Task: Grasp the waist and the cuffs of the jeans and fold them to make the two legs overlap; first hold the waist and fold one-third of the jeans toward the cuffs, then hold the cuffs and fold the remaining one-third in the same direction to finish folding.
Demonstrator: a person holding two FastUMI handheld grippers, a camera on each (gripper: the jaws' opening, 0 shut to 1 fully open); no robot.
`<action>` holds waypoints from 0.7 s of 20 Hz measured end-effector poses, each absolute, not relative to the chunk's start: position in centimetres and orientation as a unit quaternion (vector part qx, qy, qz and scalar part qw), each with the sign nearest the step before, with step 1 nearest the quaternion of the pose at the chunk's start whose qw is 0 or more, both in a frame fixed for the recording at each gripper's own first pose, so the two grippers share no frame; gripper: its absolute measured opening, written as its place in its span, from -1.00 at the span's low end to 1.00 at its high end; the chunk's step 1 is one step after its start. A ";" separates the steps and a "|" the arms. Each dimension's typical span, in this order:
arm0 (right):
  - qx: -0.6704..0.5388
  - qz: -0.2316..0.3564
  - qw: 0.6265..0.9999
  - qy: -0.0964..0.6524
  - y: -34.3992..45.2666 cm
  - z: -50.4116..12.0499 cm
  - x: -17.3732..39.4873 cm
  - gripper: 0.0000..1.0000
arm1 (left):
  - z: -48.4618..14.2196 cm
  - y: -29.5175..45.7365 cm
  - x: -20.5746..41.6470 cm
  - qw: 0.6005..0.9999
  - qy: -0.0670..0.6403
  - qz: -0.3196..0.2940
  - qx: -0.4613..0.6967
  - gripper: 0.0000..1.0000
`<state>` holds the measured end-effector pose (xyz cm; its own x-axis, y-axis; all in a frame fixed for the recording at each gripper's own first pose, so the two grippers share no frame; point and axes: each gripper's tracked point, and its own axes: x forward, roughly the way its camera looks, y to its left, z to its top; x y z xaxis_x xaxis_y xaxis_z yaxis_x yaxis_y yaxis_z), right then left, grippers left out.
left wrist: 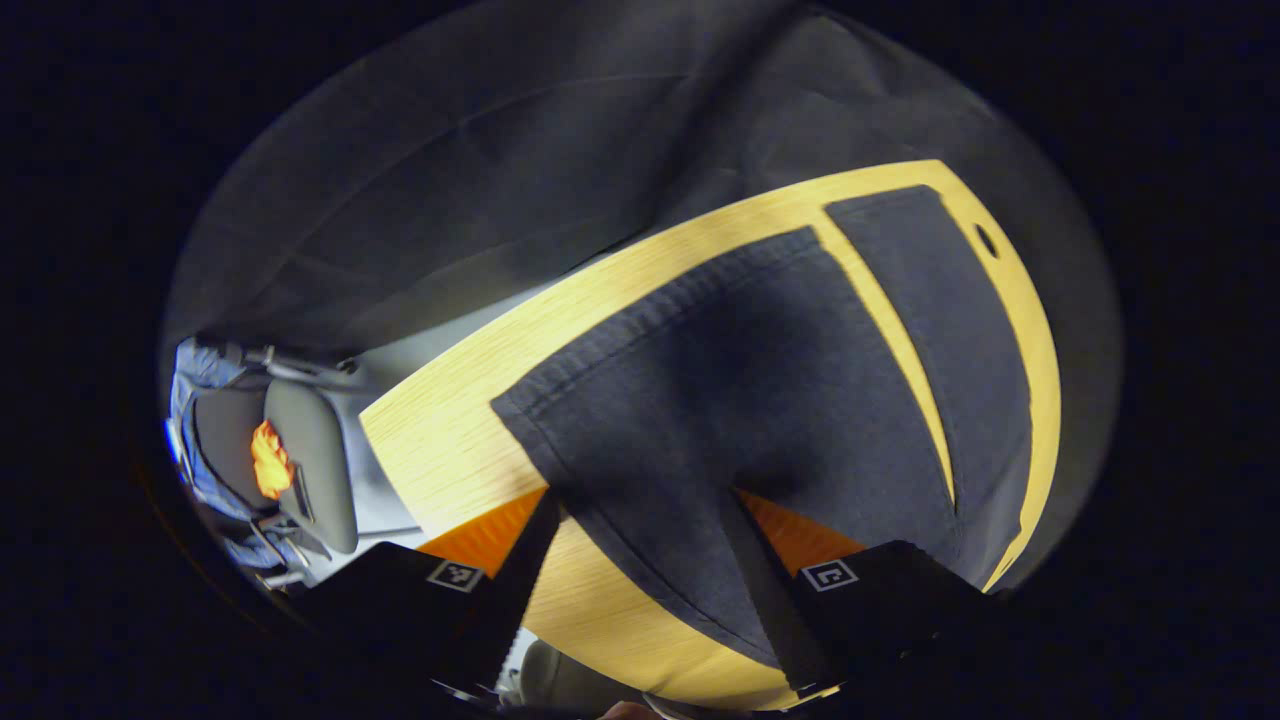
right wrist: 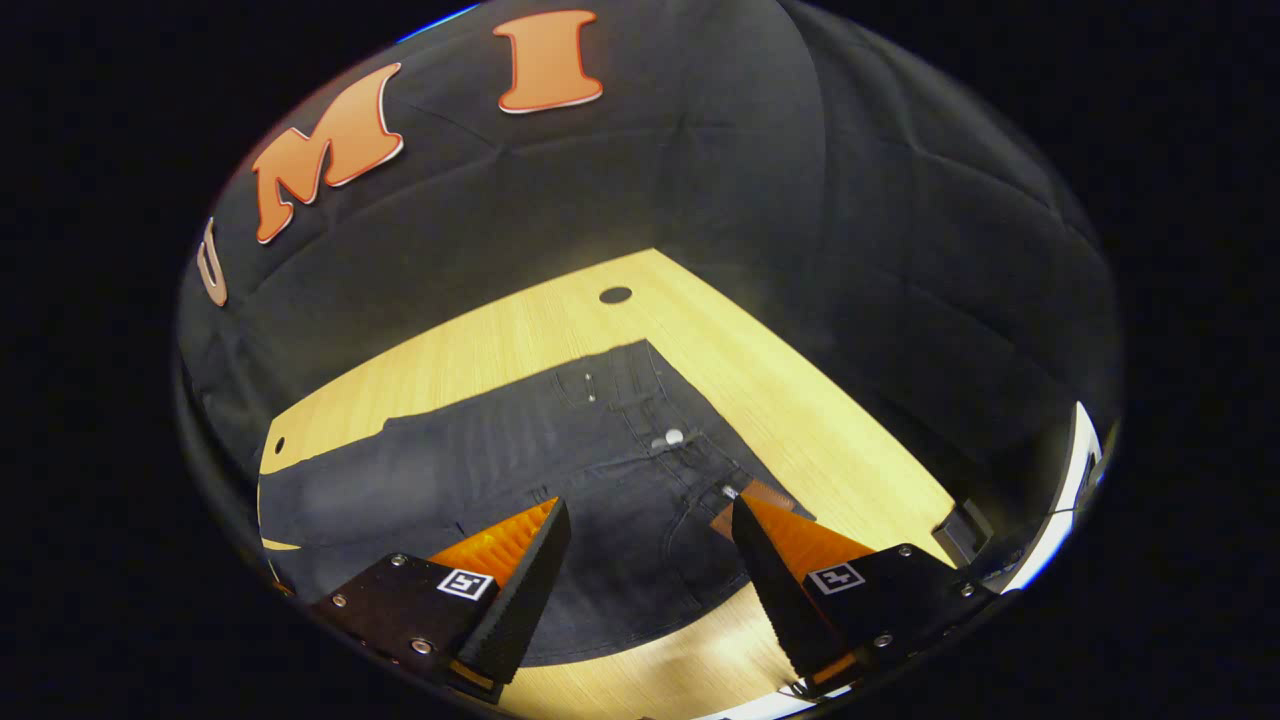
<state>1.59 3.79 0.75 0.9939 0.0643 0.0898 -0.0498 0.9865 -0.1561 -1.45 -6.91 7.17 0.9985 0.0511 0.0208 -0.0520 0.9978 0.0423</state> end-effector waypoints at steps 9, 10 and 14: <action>-0.018 0.011 1.000 0.007 0.8 -1.5 4.5 0.98 | 7.7 -7.5 -1.1 0.999 -0.022 0.036 0.025 0.72; -0.008 0.008 1.000 0.013 0.4 -1.6 4.9 0.98 | 8.1 -7.8 -1.0 0.998 -0.030 0.033 0.048 0.43; 0.029 0.000 0.999 0.039 -1.7 -3.0 6.0 0.98 | 8.2 -9.4 -0.3 0.994 -0.059 0.005 0.095 -0.75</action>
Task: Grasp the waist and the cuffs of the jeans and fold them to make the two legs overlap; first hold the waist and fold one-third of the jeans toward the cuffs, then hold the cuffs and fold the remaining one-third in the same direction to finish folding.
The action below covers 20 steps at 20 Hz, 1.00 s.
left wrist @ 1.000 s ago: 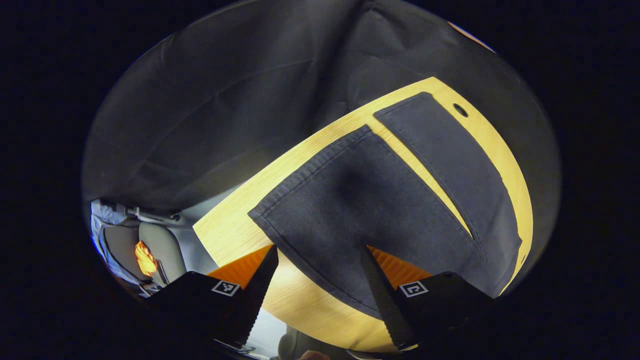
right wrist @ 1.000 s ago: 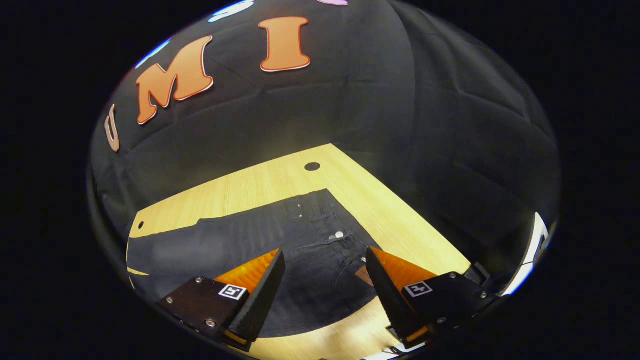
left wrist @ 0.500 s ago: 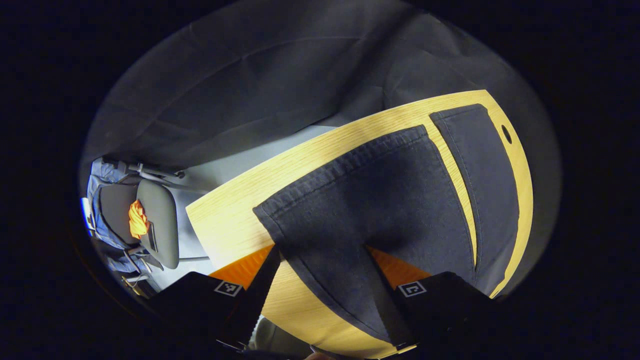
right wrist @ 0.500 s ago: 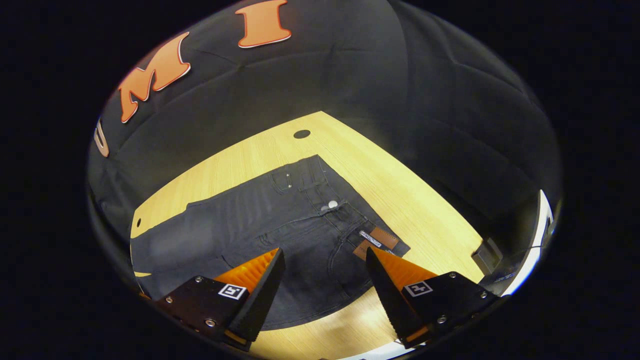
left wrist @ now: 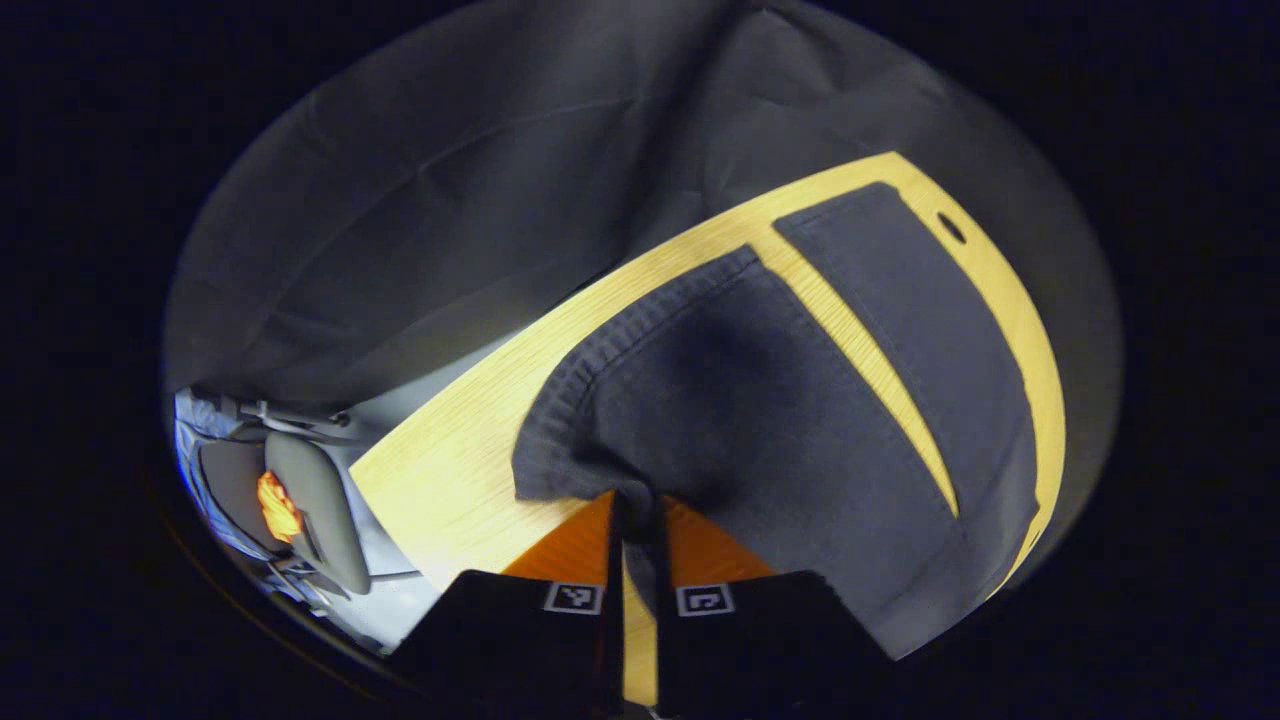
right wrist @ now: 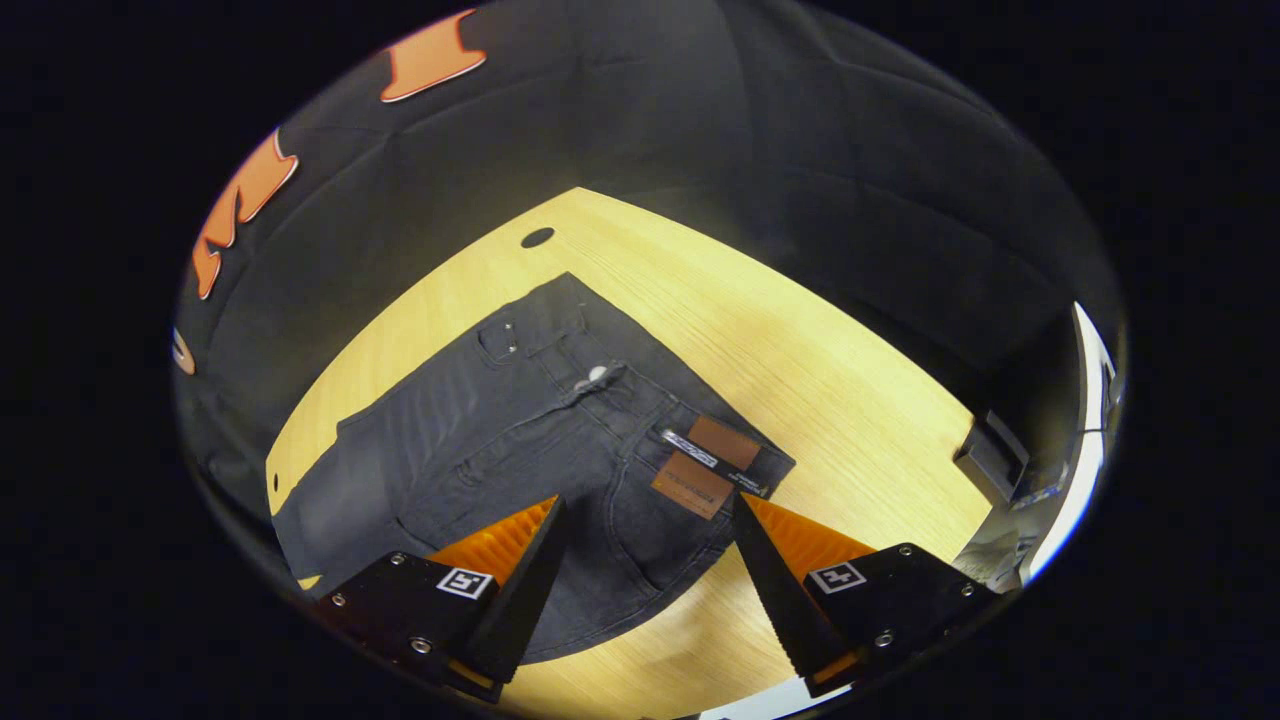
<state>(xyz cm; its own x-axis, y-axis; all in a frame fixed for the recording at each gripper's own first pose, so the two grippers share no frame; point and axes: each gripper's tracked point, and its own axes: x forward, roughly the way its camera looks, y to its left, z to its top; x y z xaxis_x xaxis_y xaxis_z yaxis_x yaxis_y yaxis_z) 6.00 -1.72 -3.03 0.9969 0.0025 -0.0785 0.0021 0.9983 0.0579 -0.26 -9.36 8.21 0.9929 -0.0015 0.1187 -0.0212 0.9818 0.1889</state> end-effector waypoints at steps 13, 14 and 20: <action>0.080 -0.082 0.984 0.135 -5.6 -5.2 8.9 0.65 | 8.4 -11.6 -7.5 0.986 -0.128 -0.099 0.047 -0.96; 0.059 -0.098 0.982 0.150 -6.0 -5.5 8.9 0.37 | 8.2 -11.9 -8.2 0.985 -0.132 -0.103 0.049 -0.96; 0.186 0.009 0.966 0.180 -3.8 -5.5 8.6 -0.58 | 8.0 -12.8 -9.8 0.980 -0.144 -0.122 0.056 -0.96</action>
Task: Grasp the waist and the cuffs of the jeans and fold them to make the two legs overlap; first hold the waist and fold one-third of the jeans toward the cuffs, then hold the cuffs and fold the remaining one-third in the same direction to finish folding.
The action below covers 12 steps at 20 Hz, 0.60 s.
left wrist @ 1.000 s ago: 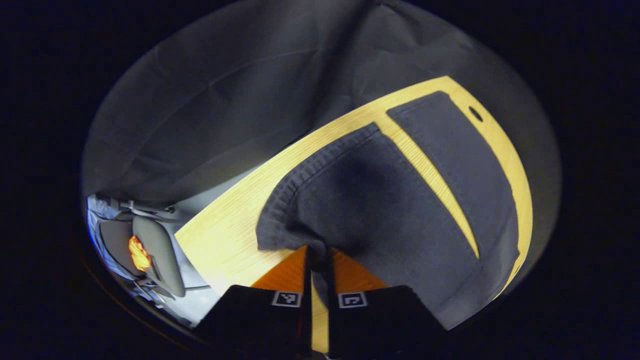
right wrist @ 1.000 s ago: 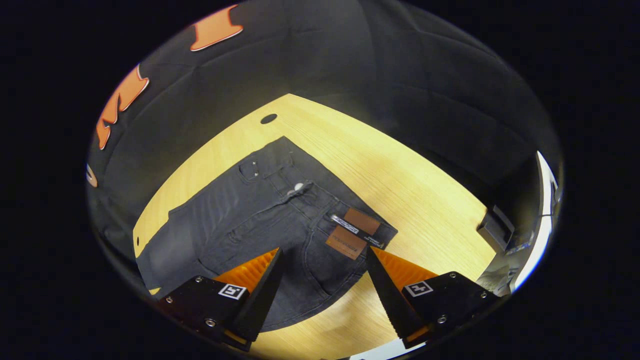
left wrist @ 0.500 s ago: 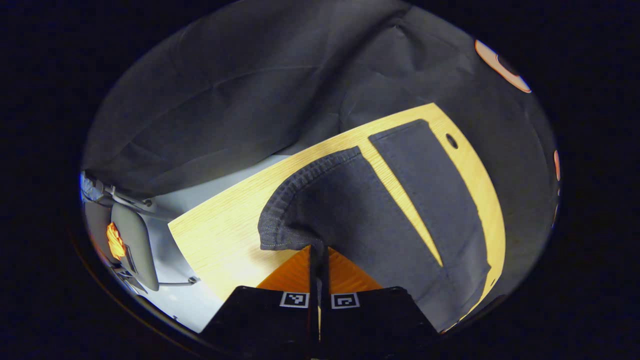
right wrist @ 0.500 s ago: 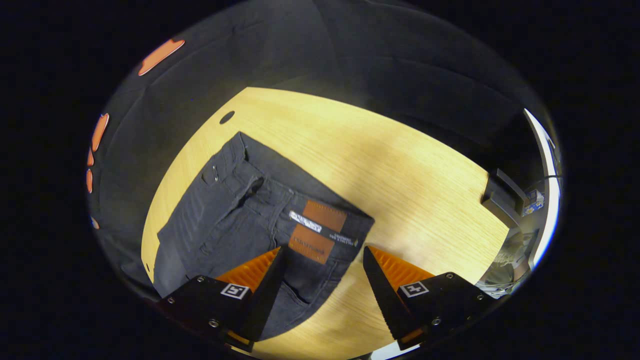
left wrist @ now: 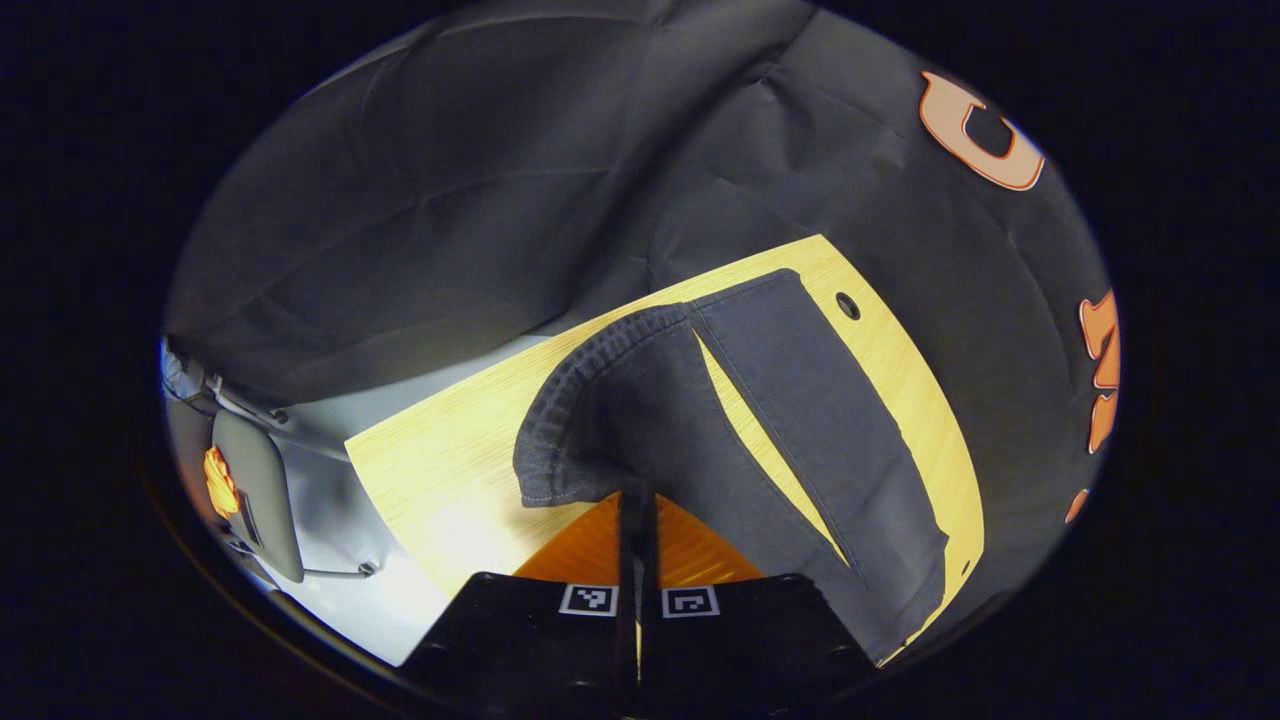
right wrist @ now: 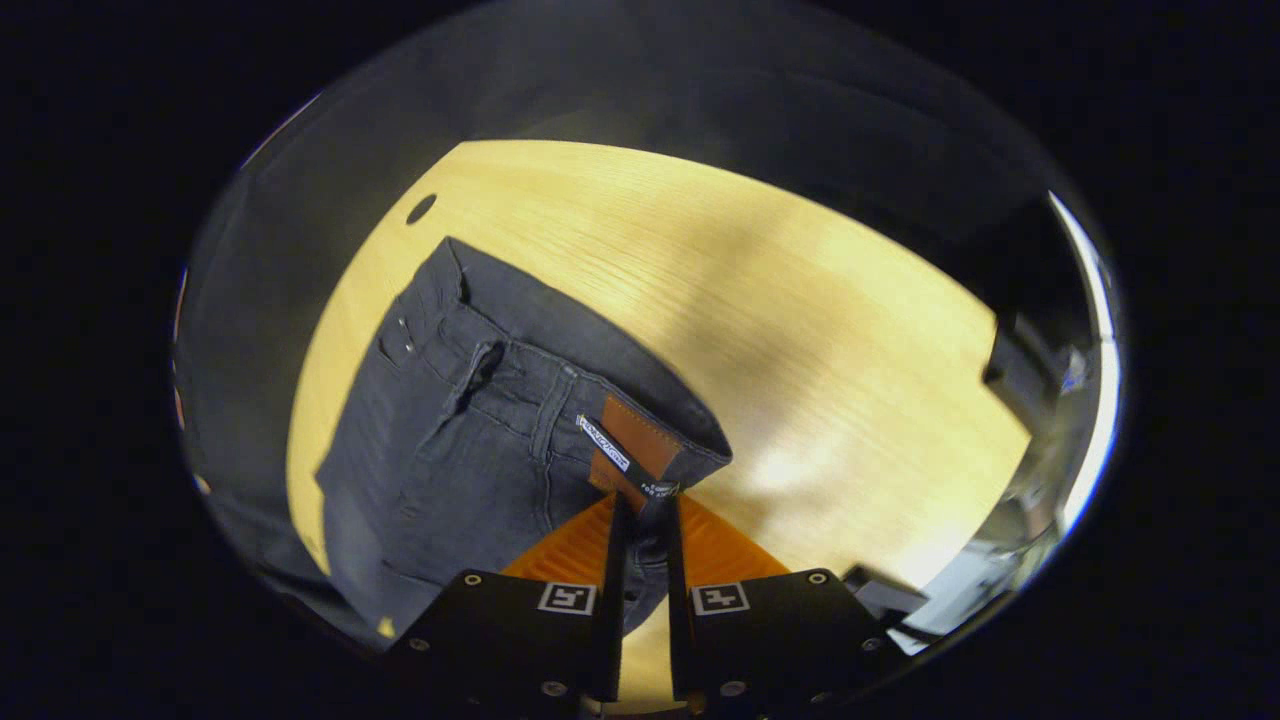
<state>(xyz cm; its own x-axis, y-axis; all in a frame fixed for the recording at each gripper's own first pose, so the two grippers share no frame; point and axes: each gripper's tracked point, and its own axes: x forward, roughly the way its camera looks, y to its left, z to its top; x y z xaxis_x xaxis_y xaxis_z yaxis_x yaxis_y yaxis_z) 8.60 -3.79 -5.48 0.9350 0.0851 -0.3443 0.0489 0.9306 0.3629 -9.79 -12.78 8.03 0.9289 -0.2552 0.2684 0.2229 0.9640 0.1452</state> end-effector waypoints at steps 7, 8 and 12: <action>0.329 0.096 0.932 0.117 -3.1 -2.9 6.2 -0.93 | 9.0 -13.2 -11.2 0.974 -0.134 -0.166 0.080 -0.96; 0.324 0.108 0.933 0.115 -2.3 -2.7 5.9 -0.92 | 8.9 -13.3 -11.4 0.973 -0.133 -0.171 0.085 -0.96; 0.322 0.119 0.935 0.085 -1.5 -1.1 4.2 -0.93 | 9.3 -13.6 -12.2 0.966 -0.133 -0.197 0.100 -0.97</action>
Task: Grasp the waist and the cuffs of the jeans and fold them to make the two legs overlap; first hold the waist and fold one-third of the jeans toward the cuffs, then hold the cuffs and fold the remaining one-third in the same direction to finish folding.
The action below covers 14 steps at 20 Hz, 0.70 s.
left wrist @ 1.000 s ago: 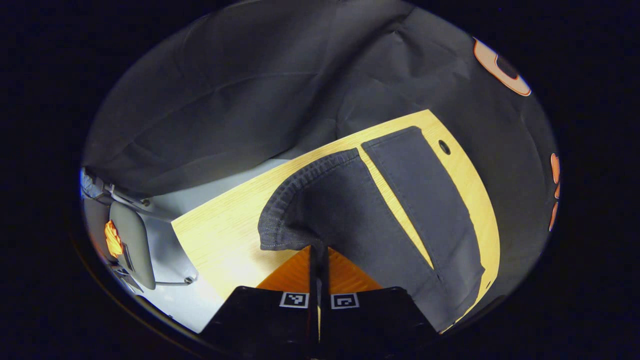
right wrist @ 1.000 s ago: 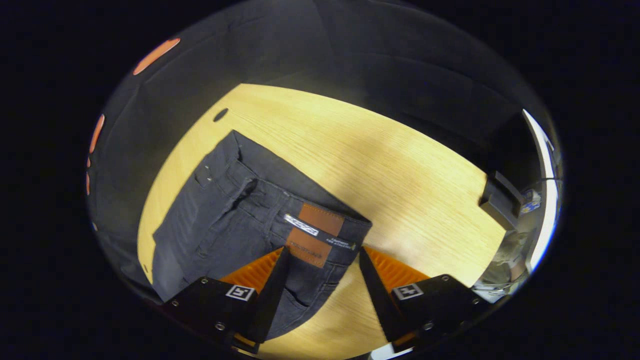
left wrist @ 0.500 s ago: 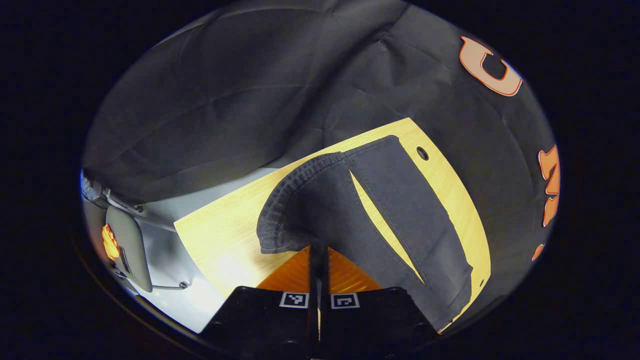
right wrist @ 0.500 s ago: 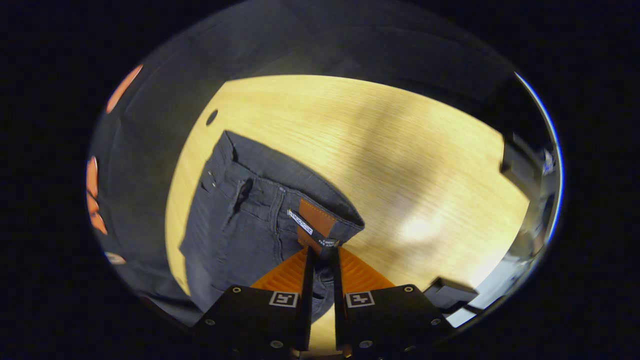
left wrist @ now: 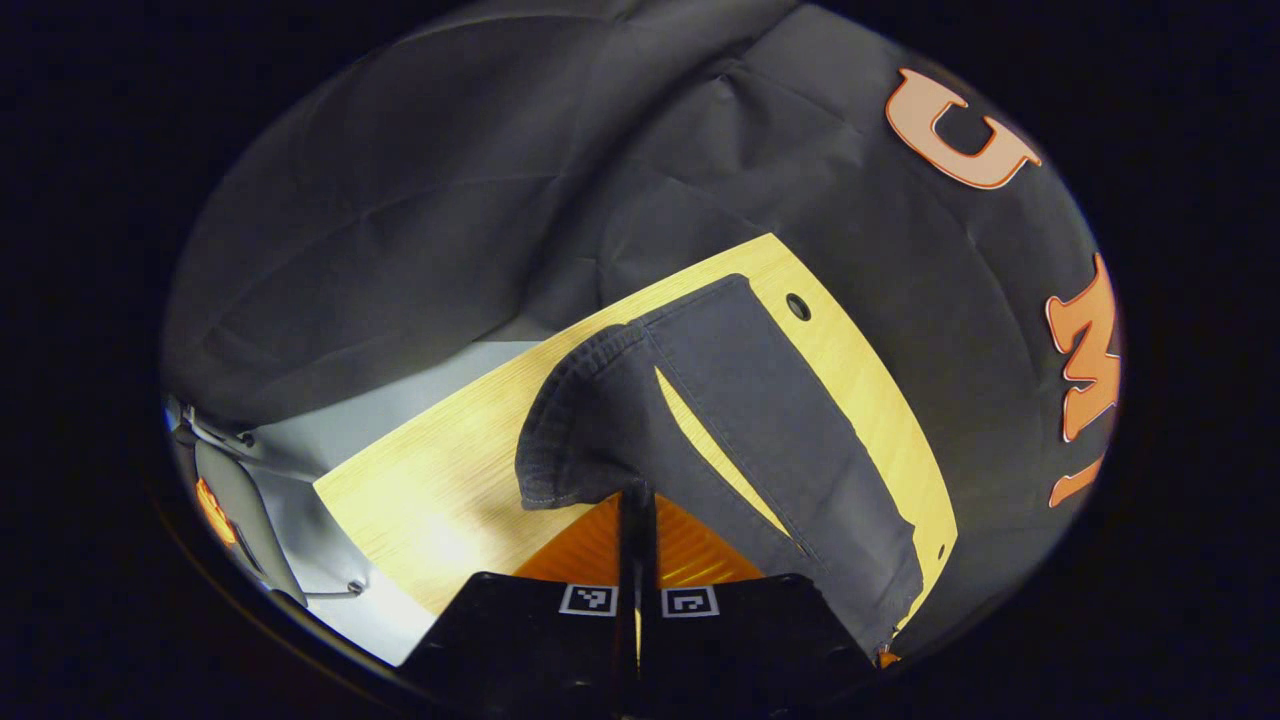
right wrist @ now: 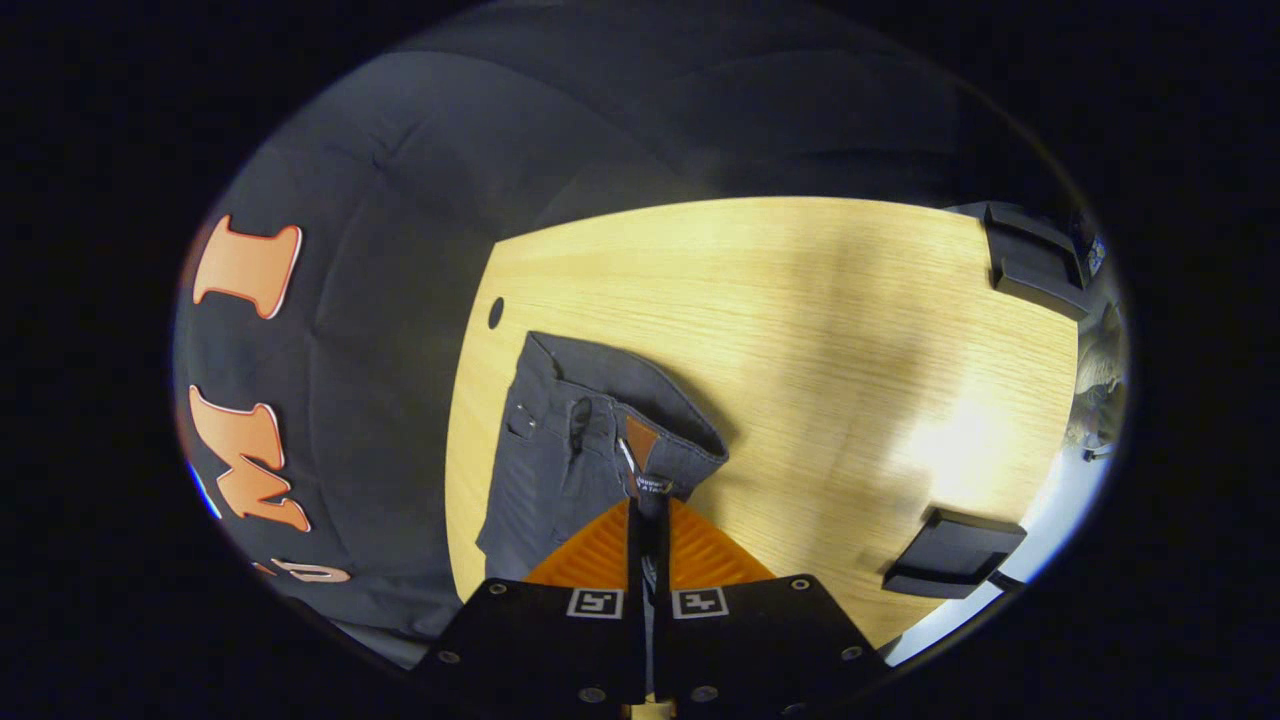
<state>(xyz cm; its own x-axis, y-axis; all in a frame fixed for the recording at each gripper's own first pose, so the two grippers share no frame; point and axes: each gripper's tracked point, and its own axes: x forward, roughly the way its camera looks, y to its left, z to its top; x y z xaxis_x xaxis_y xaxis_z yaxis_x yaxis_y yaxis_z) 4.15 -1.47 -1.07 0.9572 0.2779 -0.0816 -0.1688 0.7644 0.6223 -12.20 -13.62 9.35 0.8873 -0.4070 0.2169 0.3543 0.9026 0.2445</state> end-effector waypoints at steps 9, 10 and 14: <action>0.328 0.138 0.933 0.046 1.4 3.6 2.6 -0.93 | 13.4 -14.5 -14.7 0.951 -0.156 -0.237 0.123 -0.97; 0.327 0.140 0.934 0.045 1.7 4.0 2.6 -0.93 | 14.0 -15.3 -14.7 0.949 -0.160 -0.238 0.129 -0.97; 0.305 0.128 0.943 0.048 2.5 3.9 2.9 -0.92 | 15.5 -16.1 -11.9 0.961 -0.133 -0.206 0.128 -0.97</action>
<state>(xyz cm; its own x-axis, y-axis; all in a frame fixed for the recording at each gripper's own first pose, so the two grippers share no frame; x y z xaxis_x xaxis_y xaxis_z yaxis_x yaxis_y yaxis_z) 2.86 2.51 3.89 0.9627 0.2703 -0.0119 -0.2121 0.7812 0.5872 -11.89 -16.07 15.54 0.8793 -0.4307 0.2031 0.3625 0.8821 0.3009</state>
